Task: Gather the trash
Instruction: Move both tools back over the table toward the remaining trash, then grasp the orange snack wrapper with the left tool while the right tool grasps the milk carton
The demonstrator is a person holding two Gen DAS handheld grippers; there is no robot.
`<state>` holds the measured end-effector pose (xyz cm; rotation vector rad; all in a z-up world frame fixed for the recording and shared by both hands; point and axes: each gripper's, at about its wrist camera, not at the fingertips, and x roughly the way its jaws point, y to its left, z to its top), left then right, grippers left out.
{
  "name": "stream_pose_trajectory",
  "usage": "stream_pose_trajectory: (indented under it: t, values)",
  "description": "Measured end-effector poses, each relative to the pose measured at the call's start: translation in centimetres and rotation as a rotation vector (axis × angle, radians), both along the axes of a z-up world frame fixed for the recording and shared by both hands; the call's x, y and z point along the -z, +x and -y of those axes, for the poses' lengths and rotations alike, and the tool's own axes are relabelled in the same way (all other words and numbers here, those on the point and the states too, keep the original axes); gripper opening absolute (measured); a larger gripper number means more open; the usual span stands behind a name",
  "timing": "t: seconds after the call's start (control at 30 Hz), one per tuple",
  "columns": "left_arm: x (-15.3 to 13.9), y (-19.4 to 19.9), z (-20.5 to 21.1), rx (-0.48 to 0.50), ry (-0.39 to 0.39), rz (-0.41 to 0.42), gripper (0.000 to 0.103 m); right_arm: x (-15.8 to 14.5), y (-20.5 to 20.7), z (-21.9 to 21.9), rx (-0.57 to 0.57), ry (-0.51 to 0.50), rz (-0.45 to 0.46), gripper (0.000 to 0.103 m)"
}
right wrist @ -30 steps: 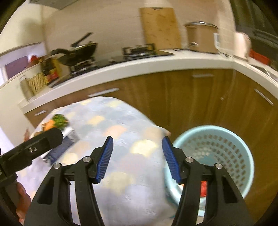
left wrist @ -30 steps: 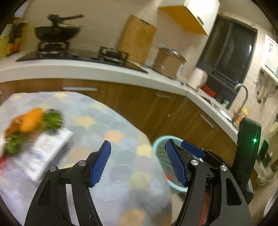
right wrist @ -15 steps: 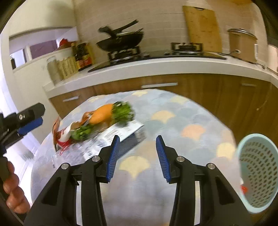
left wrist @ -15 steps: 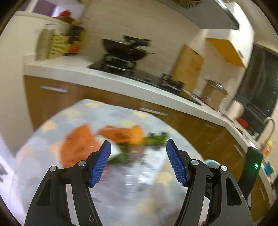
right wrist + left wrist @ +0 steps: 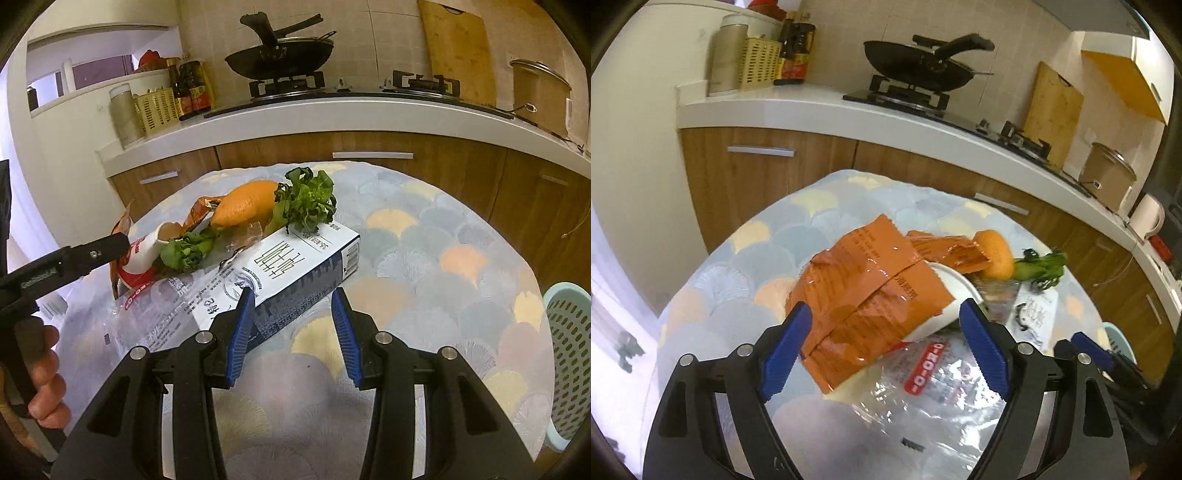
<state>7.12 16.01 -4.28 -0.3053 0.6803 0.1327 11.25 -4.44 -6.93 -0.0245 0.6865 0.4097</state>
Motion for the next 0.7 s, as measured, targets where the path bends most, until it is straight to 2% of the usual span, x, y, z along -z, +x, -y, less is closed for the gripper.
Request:
stream_pose_trajectory:
  t: [0.23,0.47,0.7]
  values:
    - [1.0,0.5,-1.0,0.026,-0.029,-0.006,0.077,-0.6,0.1,-0.7,-0.015,-0.001,-0.01,0.04]
    - [0.9,0.4,-2.0,0.07,-0.073,0.012,0.05,-0.3,-1.4,-1.6,-0.037,-0.036,-0.02,0.04]
    - [0.7,0.0,-2.3,0.08,-0.096,0.033,0.038,1.2,-2.9,-2.3,-0.059,-0.108,-0.05,0.04]
